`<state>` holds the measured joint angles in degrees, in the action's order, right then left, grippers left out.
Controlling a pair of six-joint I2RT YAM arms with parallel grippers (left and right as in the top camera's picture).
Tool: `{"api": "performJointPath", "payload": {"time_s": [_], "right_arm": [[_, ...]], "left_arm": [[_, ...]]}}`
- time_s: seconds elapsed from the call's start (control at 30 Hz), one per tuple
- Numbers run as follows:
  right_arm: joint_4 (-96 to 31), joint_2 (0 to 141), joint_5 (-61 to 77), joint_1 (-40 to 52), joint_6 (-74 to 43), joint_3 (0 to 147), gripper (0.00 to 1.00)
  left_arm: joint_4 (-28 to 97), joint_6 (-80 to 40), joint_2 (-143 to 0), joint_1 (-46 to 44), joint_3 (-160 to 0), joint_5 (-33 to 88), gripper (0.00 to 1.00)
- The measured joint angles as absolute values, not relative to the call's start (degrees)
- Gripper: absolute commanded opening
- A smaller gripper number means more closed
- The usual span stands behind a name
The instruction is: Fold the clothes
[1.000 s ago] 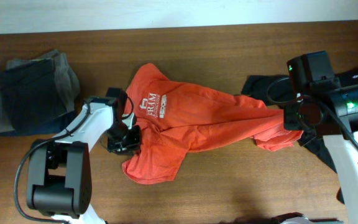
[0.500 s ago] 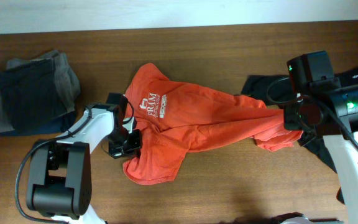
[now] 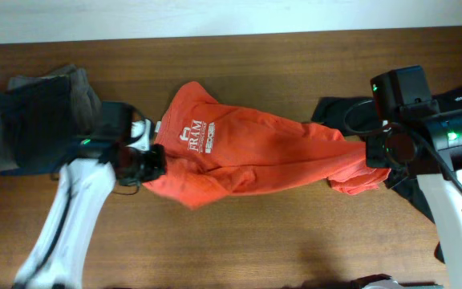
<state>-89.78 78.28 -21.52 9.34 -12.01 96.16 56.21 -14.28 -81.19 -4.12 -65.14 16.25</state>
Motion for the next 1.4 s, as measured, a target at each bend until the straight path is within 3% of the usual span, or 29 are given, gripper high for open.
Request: {"api": "performJointPath", "payload": {"time_s": [0.23,0.47,0.73,0.9,1.17,1.4], "right_arm": [[-88.79,72.69,-18.76,9.34,-13.89,96.09,0.04],[-86.74,53.43,-20.05,9.32,-16.12,98.52,0.04],[-86.72,46.76,-23.59,9.3,-15.29,113.6,0.04],[-85.3,46.83,-25.43,9.3,-14.46,115.83,0.04],[-83.46,57.69,-26.59,9.3,-12.99,116.64,0.04],[-72.79,86.89,-26.72,8.95,-10.94,116.53,0.04]], "left_arm": [[63.57,-13.02,-68.99,2.28,-70.96,15.18,0.0],[75.09,-12.82,-62.83,15.94,-98.76,14.37,0.0],[81.47,-12.84,-62.43,16.86,-121.95,14.28,0.01],[81.52,-13.02,-62.06,16.91,-129.58,12.14,0.01],[81.69,-13.04,-70.61,16.91,-130.37,15.59,0.0],[66.81,-12.36,-98.89,15.99,-129.25,23.83,0.0]]}}
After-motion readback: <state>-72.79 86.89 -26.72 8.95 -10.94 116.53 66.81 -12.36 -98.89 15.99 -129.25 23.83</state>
